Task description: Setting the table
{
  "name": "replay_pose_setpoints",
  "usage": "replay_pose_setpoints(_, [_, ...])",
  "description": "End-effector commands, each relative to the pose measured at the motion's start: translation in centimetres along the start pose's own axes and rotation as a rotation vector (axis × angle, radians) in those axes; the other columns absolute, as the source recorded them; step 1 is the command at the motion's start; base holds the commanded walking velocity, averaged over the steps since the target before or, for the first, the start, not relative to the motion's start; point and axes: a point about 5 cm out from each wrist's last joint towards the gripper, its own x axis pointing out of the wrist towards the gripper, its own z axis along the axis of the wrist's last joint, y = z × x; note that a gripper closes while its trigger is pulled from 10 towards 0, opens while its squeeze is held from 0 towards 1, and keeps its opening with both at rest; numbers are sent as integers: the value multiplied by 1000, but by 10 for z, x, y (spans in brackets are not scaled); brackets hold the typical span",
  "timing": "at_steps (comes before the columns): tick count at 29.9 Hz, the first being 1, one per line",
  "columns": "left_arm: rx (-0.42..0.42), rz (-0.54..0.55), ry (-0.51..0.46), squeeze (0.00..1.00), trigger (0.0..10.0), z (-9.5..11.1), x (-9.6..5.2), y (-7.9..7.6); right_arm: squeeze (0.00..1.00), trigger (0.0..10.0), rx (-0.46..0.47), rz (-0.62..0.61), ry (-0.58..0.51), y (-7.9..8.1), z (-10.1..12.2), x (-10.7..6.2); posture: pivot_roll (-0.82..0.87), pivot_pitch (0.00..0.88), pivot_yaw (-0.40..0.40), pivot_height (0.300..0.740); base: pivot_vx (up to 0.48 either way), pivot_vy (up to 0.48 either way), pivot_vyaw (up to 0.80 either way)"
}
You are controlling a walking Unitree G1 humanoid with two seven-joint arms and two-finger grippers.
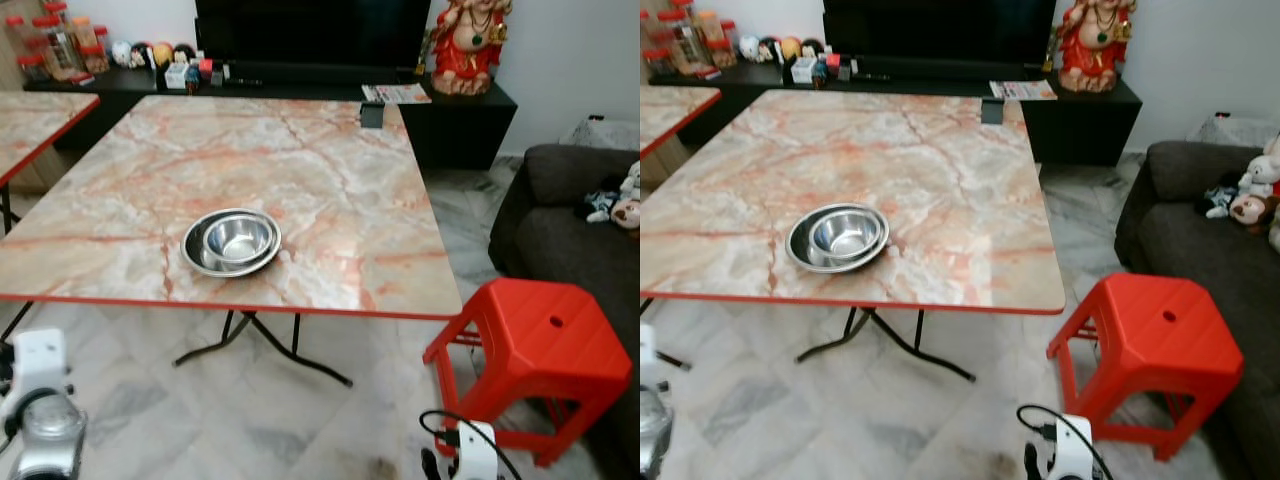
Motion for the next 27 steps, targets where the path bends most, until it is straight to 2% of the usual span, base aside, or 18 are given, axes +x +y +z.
replay_pose_setpoints(1, [87, -150, 22, 0, 10000, -7, -6, -21, 0, 10000, 9, -13, -2, -2, 2, 1, -42, 0, -11, 740, 0, 0, 0])
replay_pose_setpoints(2, [125, -197, 20, 0, 10000, -9, -9, -28, 0, 10000, 9, -13, -2, -2, 3, 1, -44, 0, -10, 740, 0, 0, 0])
replay_pose_setpoints(4, [176, -338, 58, 0, 10000, -19, -20, -51, 0, 10000, 15, -12, -4, -1, 3, 1, -53, 0, -4, 740, 0, 0, 0])
replay_pose_setpoints(5, [176, -338, 58, 0, 10000, -19, -20, -51, 0, 10000, 15, -12, -4, -1, 3, 1, -53, 0, -4, 740, 0, 0, 0])
replay_pose_setpoints(7, [162, -400, 73, 0, 10000, -20, -26, -62, 0, 10000, 17, -12, -4, -1, 3, 1, -57, 0, -2, 740, 0, 0, 0])
replay_pose_setpoints(8, [123, -470, 87, 0, 10000, -19, -31, -75, 0, 10000, 19, -11, -4, 0, 3, 1, -60, 0, 1, 740, 0, 0, 0])
replay_pose_setpoints(9, [123, -470, 87, 0, 10000, -19, -31, -75, 0, 10000, 19, -11, -4, 0, 3, 1, -60, 0, 1, 740, 0, 0, 0])
replay_pose_setpoints(11, [65, -564, 101, 0, 10000, -16, -39, -90, 0, 10000, 23, -9, -4, 0, 3, 1, -63, 0, 2, 740, 0, 0, 0])
replay_pose_setpoints(16, [-27, -653, 137, 0, 10000, -18, -49, -105, 0, 10000, 15, -5, -4, 0, 4, 1, -90, 0, -1, 740, 0, 0, 0])
replay_pose_setpoints(19, [-83, -660, 169, 0, 10000, -21, -54, -110, 0, 10000, 18, -9, -12, -1, 6, 1, -95, 0, -8, 740, 0, 0, 0])
replay_pose_setpoints(22, [-78, -685, 200, 0, 10000, -25, -63, -120, 0, 10000, 27, -22, -16, -5, 8, 1, -96, 0, -16, 740, 0, 0, 0])
replay_pose_setpoints(27, [-80, -721, 200, 0, 10000, -22, -70, -130, 0, 10000, 51, -39, -25, -7, 10, 2, -108, 0, 1, 740, 0, 0, 0])
